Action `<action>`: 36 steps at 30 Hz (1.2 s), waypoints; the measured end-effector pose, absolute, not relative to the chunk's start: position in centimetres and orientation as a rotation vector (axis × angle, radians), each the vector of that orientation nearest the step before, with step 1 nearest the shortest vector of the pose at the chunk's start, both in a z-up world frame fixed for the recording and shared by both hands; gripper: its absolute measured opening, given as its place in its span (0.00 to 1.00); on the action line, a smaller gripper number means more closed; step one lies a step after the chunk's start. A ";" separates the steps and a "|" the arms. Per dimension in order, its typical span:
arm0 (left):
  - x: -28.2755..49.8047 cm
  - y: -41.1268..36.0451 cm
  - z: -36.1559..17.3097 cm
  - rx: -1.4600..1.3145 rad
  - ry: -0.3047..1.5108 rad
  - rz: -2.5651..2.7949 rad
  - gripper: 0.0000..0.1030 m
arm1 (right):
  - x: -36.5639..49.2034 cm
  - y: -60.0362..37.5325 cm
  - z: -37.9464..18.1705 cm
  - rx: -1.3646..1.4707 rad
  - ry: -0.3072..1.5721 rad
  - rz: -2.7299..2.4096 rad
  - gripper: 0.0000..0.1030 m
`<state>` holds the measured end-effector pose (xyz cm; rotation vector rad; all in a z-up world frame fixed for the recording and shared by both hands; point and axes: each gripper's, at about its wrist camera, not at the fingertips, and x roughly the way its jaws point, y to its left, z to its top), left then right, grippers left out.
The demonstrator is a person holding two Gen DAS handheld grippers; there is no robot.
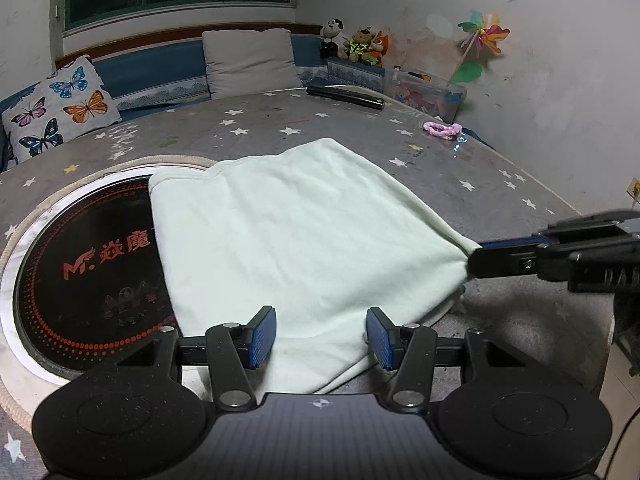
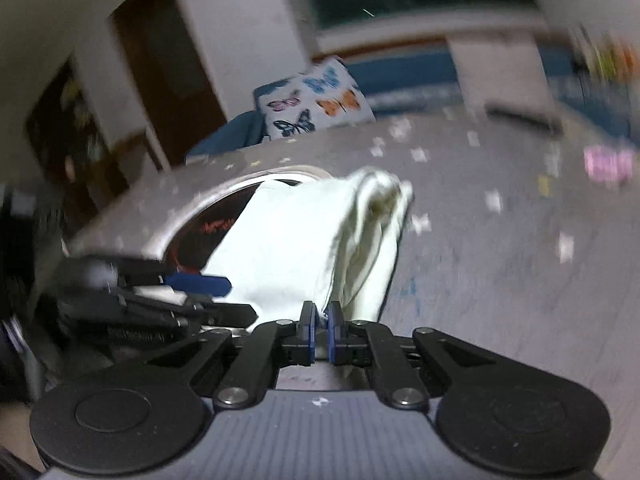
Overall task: Fold clothes
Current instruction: 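Pinch the folded shirt corner with the right gripper and tuck it under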
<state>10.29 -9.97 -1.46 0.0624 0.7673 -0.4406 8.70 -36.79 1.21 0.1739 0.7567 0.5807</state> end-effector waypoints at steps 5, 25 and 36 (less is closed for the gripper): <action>10.0 -9.5 -1.6 0.074 0.772 -0.437 0.51 | 10.0 -39.5 -1.4 0.382 0.892 0.540 0.06; 9.9 -10.6 0.4 0.097 0.717 -0.457 0.51 | 9.2 -36.2 -0.2 0.128 0.731 0.485 0.08; 11.1 -14.8 0.3 0.160 0.672 -0.579 0.43 | 10.4 -37.9 2.2 0.157 0.720 0.483 0.09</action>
